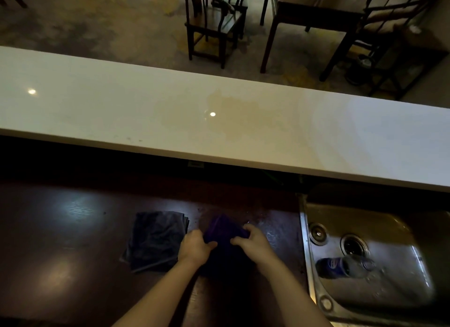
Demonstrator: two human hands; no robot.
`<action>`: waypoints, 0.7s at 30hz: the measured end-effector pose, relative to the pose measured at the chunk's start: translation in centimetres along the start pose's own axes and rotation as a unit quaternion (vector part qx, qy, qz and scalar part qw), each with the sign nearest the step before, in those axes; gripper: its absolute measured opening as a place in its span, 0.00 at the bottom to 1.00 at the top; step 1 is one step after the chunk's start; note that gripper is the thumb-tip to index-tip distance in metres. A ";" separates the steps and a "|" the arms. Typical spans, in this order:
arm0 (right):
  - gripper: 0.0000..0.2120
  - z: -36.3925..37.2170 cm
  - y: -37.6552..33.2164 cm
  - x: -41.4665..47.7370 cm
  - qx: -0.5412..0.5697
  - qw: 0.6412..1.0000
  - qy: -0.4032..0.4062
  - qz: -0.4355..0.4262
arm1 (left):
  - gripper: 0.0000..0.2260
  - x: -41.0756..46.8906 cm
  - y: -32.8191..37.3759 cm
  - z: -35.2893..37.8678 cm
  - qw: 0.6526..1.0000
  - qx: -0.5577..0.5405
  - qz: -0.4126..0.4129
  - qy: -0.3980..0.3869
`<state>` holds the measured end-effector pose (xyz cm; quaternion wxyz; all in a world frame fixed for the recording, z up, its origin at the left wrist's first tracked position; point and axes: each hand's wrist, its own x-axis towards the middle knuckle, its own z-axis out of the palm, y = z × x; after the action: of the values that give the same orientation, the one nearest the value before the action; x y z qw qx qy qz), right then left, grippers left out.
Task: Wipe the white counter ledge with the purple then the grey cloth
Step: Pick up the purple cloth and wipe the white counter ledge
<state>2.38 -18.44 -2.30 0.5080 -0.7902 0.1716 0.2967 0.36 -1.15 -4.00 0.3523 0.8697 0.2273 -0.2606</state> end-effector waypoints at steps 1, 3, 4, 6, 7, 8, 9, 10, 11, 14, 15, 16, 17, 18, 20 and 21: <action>0.08 -0.1 -0.3 -0.3 0.038 0.999 -0.008 -0.001 | 0.12 0.1 -0.3 0.1 1.000 -0.013 0.011 0.002; 0.09 -0.2 -0.8 -1.1 0.114 0.993 -0.022 -0.004 | 0.08 0.4 -0.9 0.2 0.998 -0.040 0.042 0.006; 0.10 -0.2 -1.1 -1.4 0.152 0.988 -0.026 -0.006 | 0.08 0.4 -1.2 0.3 0.997 -0.059 0.052 0.003; 0.12 -0.4 -2.0 -2.1 0.219 0.975 -0.033 -0.008 | 0.08 0.3 -1.4 0.2 0.991 -0.118 0.056 -0.020; 0.13 -0.6 -2.5 -2.5 0.250 0.967 -0.040 -0.009 | 0.09 0.1 -1.4 -0.1 0.984 -0.166 0.051 -0.040; 0.13 -0.8 -3.0 -2.9 0.278 0.959 -0.049 -0.010 | 0.11 -0.3 -1.3 -0.4 0.972 -0.224 0.045 -0.062; 0.15 -1.0 -3.6 -3.2 0.303 0.951 -0.060 -0.012 | 0.15 -0.6 -1.1 -0.8 0.952 -0.290 0.035 -0.088; 0.16 -1.2 -4.1 -3.6 0.324 0.943 -0.070 -0.016 | 0.19 -1.1 -0.8 -1.2 0.925 -0.360 0.022 -0.121; 0.18 -1.4 -4.7 -3.9 0.344 0.935 -0.080 -0.021 | 0.22 -1.5 -0.5 -1.6 0.892 -0.422 0.016 -0.160; 0.20 -1.8 -6.3 -5.0 0.405 0.905 -0.125 -0.025 | 0.24 -2.7 0.4 -3.2 0.816 -0.521 0.051 -0.245; 0.20 -2.0 -6.7 -5.4 0.429 0.892 -0.139 -0.025 | 0.24 -3.1 0.7 -3.9 0.804 -0.534 0.064 -0.254; 0.20 -2.2 -7.1 -5.7 0.452 0.879 -0.151 -0.025 | 0.24 -3.4 1.0 -4.6 0.795 -0.542 0.076 -0.261; 0.19 -2.3 -7.6 -6.1 0.474 0.865 -0.161 -0.026 | 0.23 -3.7 1.3 -5.2 0.787 -0.551 0.087 -0.264; 0.18 -2.4 -7.9 -6.4 0.493 0.852 -0.171 -0.031 | 0.22 -3.8 1.6 -5.8 0.776 -0.564 0.094 -0.265; 0.16 -2.5 -8.6 -7.0 0.523 0.831 -0.180 -0.053 | 0.20 -4.1 2.5 -7.0 0.757 -0.592 0.114 -0.252; 0.16 -2.5 -9.0 -7.2 0.530 0.826 -0.180 -0.066 | 0.20 -4.3 3.0 -7.6 0.751 -0.602 0.129 -0.239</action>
<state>2.75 -17.13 9.44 0.8892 -0.3410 0.1553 0.2625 1.08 1.56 4.86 0.8759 0.4081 0.1312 -0.2213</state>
